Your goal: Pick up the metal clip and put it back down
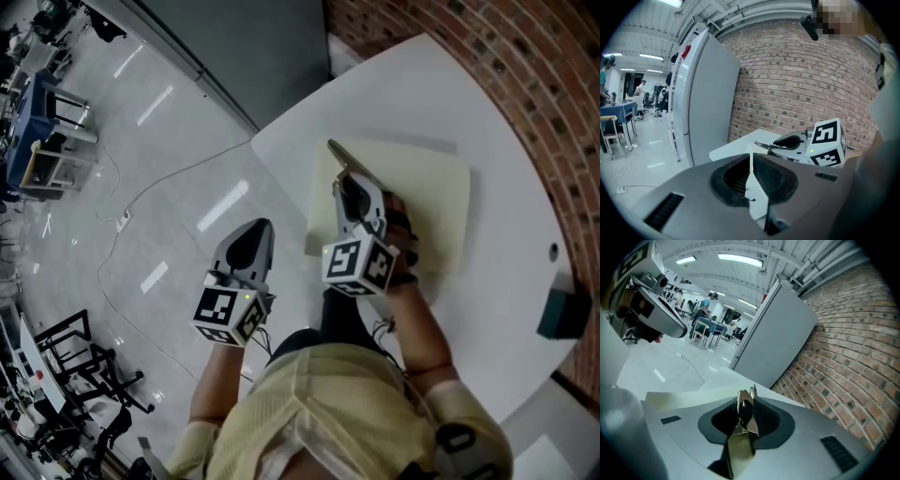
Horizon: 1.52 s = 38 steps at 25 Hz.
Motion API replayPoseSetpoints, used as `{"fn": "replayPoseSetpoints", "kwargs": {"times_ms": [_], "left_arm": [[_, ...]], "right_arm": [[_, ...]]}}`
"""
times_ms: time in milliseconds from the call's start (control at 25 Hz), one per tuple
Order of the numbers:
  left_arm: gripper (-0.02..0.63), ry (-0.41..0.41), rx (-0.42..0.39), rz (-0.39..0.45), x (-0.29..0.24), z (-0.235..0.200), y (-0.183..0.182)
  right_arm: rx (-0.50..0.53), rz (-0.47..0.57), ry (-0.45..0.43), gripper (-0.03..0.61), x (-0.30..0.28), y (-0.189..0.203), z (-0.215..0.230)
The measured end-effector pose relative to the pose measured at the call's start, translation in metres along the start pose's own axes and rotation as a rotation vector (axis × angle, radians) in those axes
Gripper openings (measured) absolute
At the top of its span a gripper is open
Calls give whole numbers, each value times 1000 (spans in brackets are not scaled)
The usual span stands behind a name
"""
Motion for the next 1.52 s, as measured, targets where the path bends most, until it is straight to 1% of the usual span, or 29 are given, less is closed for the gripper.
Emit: {"fn": "replayPoseSetpoints", "kwargs": {"times_ms": [160, 400, 600, 760, 1000, 1160, 1440, 1520], "left_arm": [[20, 0, 4, 10, 4, 0, 0], [20, 4, 18, 35, 12, -4, 8], [20, 11, 32, 54, 29, -7, 12], [20, 24, 9, 74, 46, -5, 18], [20, 25, 8, 78, 80, -8, 37], [20, 35, -24, 77, 100, -7, 53], [20, 106, -52, 72, 130, 13, 76], [20, 119, -64, 83, 137, 17, 82]], "right_arm": [[9, 2, 30, 71, 5, -1, -1], [-5, 7, 47, 64, 11, 4, -6], [0, 10, 70, 61, 29, 1, -12], [6, 14, 96, 61, 49, -3, -18], [16, 16, 107, 60, 83, -6, -42], [12, 17, 117, 61, 108, -5, -58], [12, 5, 141, 59, 154, 6, -85], [12, -3, 147, 58, 167, 9, -93]]}}
Point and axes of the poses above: the fingertips, and each gripper's own axes: x backward along the fingers, z to its right, y out of its underside, the point moved 7 cm from there along x, backward along the fingers, and after that the axes turned 12 degrees about -z, right-handed, at the moved point
